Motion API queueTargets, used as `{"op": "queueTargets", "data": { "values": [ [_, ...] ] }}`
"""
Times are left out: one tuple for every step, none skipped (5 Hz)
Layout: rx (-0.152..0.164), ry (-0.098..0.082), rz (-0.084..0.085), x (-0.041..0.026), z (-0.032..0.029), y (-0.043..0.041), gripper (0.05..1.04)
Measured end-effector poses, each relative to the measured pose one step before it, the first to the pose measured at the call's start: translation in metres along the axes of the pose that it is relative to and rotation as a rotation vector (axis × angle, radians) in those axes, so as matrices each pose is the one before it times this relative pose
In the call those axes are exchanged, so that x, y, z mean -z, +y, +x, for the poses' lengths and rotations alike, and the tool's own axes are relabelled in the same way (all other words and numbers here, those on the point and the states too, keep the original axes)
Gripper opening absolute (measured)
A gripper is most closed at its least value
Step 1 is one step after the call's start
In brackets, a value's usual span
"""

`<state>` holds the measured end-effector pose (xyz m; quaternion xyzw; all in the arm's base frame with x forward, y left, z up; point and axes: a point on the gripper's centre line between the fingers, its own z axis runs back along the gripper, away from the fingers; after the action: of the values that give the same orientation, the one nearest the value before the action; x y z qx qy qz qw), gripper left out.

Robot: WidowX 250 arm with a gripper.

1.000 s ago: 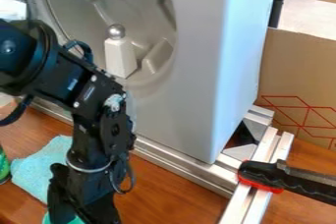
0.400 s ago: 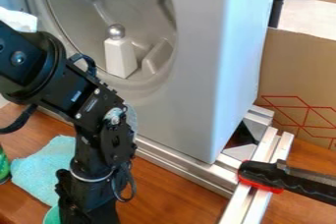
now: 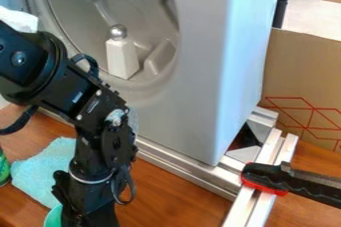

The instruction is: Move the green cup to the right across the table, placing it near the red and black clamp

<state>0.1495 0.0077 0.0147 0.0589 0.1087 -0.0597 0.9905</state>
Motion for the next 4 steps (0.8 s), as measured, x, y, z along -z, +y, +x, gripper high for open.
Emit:
{"op": "queueTargets", "data": {
  "values": [
    [-0.0236,-0.0159,0.0353,-0.01743,0.00919,-0.00316,0.088],
    [0.0271,-0.0980,0.0253,-0.02998,0.02541,-0.01465,0.088],
    [0.0989,-0.0443,-0.0687,-0.00546,0.02992,-0.01470,0.088],
    [0.0733,0.0248,-0.0715,0.01534,0.02493,-0.01270,0.088]
  ]
}}
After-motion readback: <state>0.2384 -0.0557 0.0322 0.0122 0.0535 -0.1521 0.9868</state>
